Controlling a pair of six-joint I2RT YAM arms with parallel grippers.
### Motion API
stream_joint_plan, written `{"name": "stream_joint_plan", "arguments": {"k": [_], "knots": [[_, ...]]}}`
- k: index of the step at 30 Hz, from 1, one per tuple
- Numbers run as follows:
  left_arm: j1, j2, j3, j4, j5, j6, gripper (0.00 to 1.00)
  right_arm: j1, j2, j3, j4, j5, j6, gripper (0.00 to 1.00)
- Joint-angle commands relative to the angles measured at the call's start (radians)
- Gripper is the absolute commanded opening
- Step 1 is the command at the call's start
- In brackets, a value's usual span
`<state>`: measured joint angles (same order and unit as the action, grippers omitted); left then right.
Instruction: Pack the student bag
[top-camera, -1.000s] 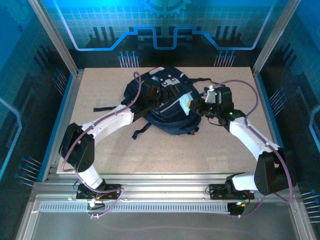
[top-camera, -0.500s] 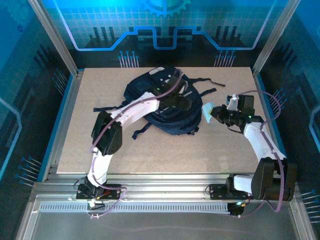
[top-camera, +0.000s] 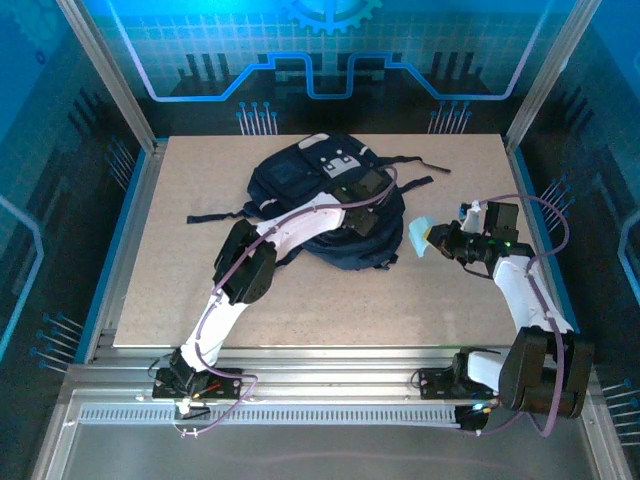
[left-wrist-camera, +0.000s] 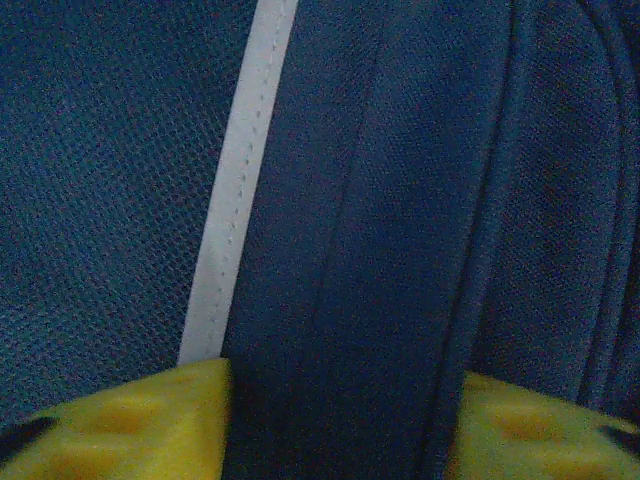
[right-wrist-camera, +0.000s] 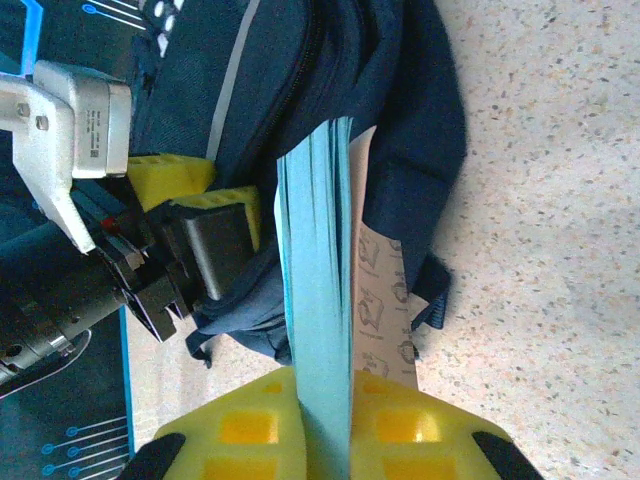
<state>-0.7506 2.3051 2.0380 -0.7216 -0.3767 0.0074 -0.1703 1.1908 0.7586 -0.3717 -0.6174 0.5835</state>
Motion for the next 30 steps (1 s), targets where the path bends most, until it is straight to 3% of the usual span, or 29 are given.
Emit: {"name": "stream_joint_plan", "arguments": {"k": [1,6,18,27,30], "knots": [[0.008,-0.042,0.033,-0.021,0.022,-0.025,0.35,0.012,-0.009,-0.001,0.073,-0.043,0.045,0.06],[0.014,-0.101,0.032,-0.006,0.086,-0.042,0.0,0.078,0.041,0.022,0.182,-0.031,0.135,0.06],[0.135,-0.251,-0.051,0.083,0.468,-0.26,0.0,0.313,0.288,0.144,0.498,0.09,0.42,0.03],[0.162,-0.283,-0.058,0.125,0.521,-0.305,0.0,0.431,0.579,0.287,0.844,0.038,0.694,0.02],[0.173,-0.288,-0.069,0.14,0.539,-0.318,0.0,0.448,0.641,0.311,0.866,0.043,0.733,0.01]]}}
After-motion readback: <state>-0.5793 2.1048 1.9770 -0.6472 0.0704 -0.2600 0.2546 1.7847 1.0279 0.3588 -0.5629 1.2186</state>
